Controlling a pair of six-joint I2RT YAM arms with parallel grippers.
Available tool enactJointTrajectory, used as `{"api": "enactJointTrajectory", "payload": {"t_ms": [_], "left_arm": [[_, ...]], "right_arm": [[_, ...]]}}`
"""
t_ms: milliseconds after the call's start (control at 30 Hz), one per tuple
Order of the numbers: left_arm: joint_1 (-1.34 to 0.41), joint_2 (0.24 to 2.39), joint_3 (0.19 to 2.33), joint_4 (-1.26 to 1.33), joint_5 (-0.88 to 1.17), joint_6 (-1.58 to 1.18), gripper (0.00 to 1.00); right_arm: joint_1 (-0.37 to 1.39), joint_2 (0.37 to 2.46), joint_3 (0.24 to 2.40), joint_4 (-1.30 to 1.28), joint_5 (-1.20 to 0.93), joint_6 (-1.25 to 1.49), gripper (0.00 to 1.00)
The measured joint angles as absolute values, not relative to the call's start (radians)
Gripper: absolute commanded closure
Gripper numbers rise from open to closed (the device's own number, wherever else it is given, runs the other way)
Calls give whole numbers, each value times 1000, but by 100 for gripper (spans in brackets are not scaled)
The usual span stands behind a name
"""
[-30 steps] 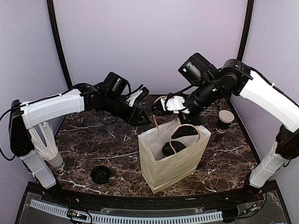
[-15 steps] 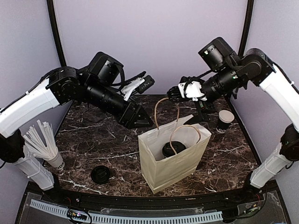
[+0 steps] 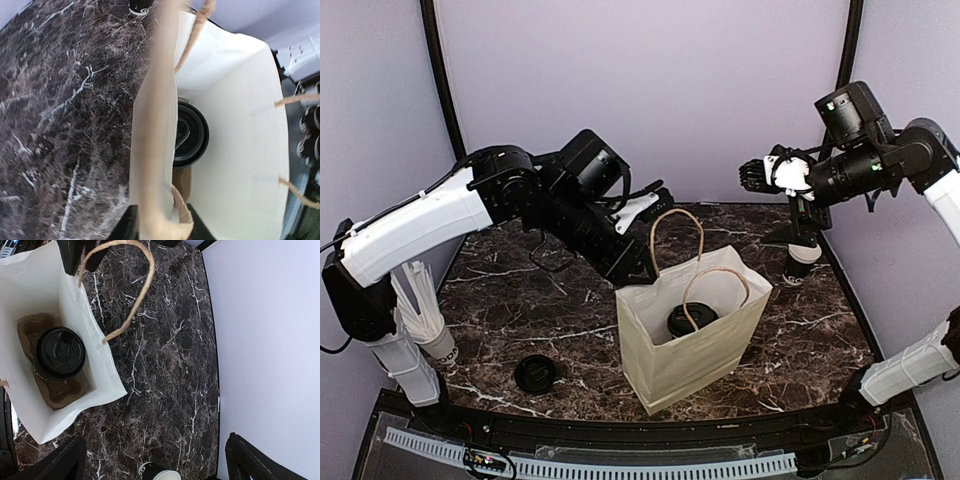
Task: Pack the takeout coffee
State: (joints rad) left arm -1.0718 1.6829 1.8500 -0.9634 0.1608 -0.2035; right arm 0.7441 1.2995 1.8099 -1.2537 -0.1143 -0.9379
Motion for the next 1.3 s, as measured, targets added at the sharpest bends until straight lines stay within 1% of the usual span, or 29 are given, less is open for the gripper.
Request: {"api": "enactJointTrajectory", "payload": {"t_ms": [33,100,167,333,467,633,767,1000,1167,1300], "left_arm": [[-1072,1687,1853,-963,161,-200,88],[-1073,1692,1857,-964,165,-196,96],[-1074,1696,1863,-963,164,-183,100],[-1076,1704,1885,-974,159,-141,100],[-1076,1727,1935,-996,108,-92,100],[-1076,1734,1996,-1003,-39,14,100],[-1076,1732,1992,-984,-148,106,100],[-1076,1693,1865,-876,-217,197,100],[-1089,1578,1695,-751,-200,223,100],[-1119,1499,1619,-696,-173,224,100]], "right_arm": [[725,1295,1805,-1251,-115,-936,1],[693,1289,1796,-1242,-120,-933,1],[664,1283,1785,-1232,-123,-929,1],[596,1281,1761,-1216,-133,-923,1],[550,1285,1754,-1181,-127,-912,2],[493,1313,1732,-1119,-100,-880,1],[462,1346,1713,-1084,-90,-852,1],[439,1361,1684,-1070,-86,-833,1],[434,1357,1671,-1069,-86,-832,1],[430,1356,1655,-1070,-85,-832,1]]}}
